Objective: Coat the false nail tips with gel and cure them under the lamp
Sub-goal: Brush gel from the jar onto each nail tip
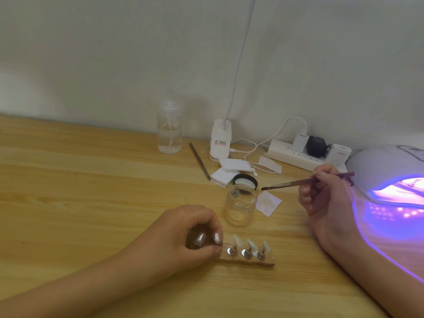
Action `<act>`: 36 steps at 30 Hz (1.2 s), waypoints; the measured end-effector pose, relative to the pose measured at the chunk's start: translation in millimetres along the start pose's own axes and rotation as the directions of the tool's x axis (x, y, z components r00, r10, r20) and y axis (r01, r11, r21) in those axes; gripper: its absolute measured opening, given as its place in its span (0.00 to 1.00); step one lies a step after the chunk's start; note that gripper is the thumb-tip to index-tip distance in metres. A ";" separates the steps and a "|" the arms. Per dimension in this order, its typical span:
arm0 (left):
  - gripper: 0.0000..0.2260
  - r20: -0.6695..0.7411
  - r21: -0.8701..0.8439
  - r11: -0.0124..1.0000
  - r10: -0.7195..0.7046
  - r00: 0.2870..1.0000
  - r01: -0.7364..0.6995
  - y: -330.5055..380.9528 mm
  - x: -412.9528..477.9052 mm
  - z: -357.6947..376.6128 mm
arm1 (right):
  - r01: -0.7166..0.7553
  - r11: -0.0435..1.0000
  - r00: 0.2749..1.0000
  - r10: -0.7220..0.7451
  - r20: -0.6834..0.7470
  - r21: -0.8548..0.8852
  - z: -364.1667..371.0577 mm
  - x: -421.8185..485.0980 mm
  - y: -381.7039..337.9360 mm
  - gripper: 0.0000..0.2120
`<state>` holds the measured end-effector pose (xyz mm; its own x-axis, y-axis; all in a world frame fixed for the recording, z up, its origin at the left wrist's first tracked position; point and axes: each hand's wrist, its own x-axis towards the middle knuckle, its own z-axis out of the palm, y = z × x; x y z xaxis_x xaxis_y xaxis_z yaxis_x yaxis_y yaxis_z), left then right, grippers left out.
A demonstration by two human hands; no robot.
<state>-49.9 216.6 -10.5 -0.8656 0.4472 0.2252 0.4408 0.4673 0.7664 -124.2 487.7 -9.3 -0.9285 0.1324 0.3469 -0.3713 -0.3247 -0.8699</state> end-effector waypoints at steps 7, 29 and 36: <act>0.06 0.047 -0.032 0.999 -0.036 0.998 0.038 5.3 9.1 5.2 | -0.020 1.000 1.000 0.020 0.006 -0.018 -2.0 1.8 0.0 0.13; 0.02 -0.225 0.369 0.892 0.357 0.907 -0.260 17.0 -3.5 11.4 | 0.006 0.997 0.992 0.004 0.124 -0.083 9.1 -6.1 -6.8 0.11; 0.07 -0.287 -0.382 0.924 -0.121 0.950 0.002 14.8 25.7 -17.8 | 0.222 0.889 0.945 -0.095 0.314 -0.399 38.0 -9.0 -21.9 0.09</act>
<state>-69.9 221.4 17.3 -0.9440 0.1500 0.2940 0.3148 0.1418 0.9385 -107.8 458.0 20.0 -0.8425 -0.1383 0.5206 -0.5357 0.1148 -0.8365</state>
